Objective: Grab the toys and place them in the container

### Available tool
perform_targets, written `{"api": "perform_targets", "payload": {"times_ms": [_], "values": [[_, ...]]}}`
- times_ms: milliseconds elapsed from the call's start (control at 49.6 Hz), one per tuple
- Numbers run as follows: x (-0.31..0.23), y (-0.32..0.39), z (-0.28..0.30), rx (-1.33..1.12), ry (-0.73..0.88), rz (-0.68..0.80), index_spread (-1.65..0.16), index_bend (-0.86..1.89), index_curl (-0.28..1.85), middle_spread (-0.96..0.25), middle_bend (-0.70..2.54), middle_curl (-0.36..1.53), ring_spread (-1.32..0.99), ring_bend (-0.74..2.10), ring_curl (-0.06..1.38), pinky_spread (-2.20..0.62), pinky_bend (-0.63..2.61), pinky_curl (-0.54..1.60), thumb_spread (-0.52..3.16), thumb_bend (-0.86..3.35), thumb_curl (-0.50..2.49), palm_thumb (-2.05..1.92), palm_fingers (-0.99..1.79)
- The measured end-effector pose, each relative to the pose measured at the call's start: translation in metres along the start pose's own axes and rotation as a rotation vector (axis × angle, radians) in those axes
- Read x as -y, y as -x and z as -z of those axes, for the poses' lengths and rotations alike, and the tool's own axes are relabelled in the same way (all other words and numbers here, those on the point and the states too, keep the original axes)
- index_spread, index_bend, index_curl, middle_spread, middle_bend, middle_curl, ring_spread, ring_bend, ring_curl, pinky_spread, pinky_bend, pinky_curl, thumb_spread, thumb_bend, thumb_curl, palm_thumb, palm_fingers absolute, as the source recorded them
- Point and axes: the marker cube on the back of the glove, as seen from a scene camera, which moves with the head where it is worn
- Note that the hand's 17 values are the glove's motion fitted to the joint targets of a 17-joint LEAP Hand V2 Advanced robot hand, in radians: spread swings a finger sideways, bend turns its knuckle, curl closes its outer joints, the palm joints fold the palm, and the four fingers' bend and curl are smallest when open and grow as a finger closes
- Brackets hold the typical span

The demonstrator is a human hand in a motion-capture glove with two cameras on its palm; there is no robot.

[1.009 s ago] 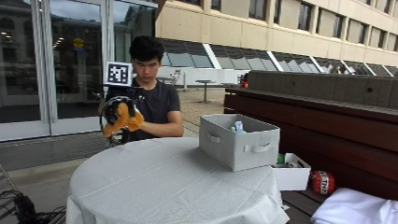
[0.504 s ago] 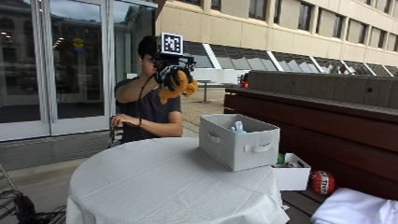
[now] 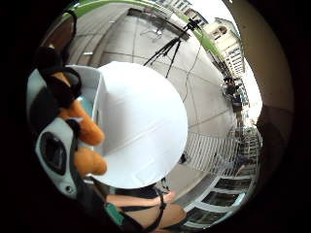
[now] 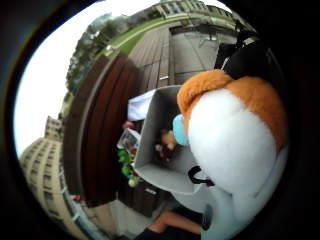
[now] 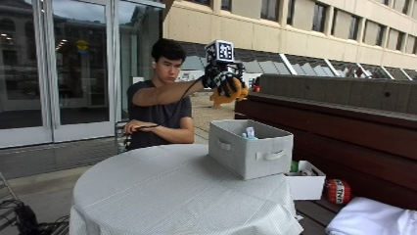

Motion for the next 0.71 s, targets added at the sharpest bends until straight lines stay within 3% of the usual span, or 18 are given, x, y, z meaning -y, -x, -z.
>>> {"api": "perform_targets", "payload": {"times_ms": [141,363,524,565,625,706], "values": [[-0.013,0.041,-0.006,0.033,0.008,0.112,-0.41,0.14,0.27,-0.42,0.17,0.57,-0.48,0.85,0.44,-0.46,0.98,0.38,0.74,0.01,0.85,0.71,0.95],[-0.016,0.067,-0.042,0.035,0.032,0.155,-0.4,0.13,0.26,-0.41,0.18,0.58,-0.47,0.85,0.44,-0.46,0.98,0.38,0.77,-0.01,0.86,0.68,0.94],[-0.023,0.067,-0.085,0.075,0.197,0.203,-0.39,0.1,0.21,-0.41,0.19,0.59,-0.47,0.89,0.45,-0.46,0.99,0.38,0.84,-0.03,0.83,0.57,0.94],[-0.026,0.066,-0.088,0.114,0.213,0.213,-0.38,0.06,0.18,-0.35,0.15,0.58,-0.43,0.94,0.45,-0.44,1.0,0.38,0.96,-0.15,0.72,0.32,0.9],[-0.028,0.063,-0.089,0.148,0.198,0.218,-0.37,0.02,0.16,-0.24,0.08,0.55,-0.36,0.94,0.47,-0.39,1.1,0.42,0.93,-0.22,0.62,0.01,0.61],[-0.025,0.048,-0.085,0.137,0.164,0.217,-0.35,0.06,0.15,-0.12,0.11,0.53,-0.27,0.9,0.48,-0.33,1.23,0.46,0.88,-0.16,0.55,-0.13,0.35]]}}
